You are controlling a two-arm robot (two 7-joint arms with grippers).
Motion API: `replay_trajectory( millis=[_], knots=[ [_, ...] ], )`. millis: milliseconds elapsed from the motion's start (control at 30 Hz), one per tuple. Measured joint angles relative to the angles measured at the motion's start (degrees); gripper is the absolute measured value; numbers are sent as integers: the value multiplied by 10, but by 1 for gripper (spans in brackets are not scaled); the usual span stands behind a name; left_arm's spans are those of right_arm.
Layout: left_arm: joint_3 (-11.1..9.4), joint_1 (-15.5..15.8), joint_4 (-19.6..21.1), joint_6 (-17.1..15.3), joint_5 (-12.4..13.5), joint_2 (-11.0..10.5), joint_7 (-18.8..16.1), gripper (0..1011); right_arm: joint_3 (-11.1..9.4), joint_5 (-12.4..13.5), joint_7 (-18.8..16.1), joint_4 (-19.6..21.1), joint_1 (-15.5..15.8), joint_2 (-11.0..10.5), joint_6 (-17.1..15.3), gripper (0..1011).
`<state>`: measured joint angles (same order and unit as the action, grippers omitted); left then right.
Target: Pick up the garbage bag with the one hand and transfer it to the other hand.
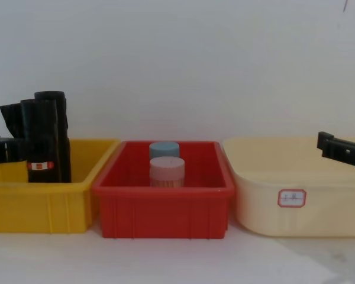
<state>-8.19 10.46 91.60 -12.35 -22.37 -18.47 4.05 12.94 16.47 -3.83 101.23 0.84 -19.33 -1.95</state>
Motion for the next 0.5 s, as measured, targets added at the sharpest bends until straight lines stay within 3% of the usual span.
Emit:
replay_trajectory(
  millis=[500],
  knots=[
    [12,3,-14,-4,-9,9,3,1001,0,0,0,0,0,0,0,1000]
  ],
)
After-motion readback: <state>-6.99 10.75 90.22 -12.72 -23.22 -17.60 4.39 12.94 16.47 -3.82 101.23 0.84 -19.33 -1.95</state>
